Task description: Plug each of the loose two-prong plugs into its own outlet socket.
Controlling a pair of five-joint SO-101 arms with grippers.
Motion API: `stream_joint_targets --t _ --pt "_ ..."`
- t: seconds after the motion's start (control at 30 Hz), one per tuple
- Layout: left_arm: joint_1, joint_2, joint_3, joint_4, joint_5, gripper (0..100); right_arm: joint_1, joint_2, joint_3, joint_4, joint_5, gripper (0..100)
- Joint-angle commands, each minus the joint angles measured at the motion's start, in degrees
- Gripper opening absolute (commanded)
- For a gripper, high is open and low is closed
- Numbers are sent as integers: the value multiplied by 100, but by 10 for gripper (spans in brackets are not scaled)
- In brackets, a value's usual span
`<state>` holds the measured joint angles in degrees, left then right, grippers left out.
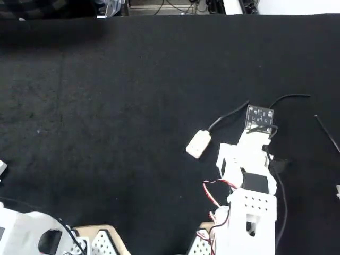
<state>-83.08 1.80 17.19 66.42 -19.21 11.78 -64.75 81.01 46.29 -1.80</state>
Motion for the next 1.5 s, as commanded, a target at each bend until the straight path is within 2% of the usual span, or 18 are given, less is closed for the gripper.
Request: stream_joint_targets --t 0.0,0.27,0.53,1.47 --pt "4 -220 -374 0 -26 378 -79 -84 -22 -88 18 608" --pt "119 167 -426 -18 -835 364 -79 -119 31 -88 9 608" --pt "365 563 -154 -633 -782 322 -79 -119 31 -88 9 608" --pt "593 1275 -312 -642 -782 320 -88 -119 31 -88 9 608"
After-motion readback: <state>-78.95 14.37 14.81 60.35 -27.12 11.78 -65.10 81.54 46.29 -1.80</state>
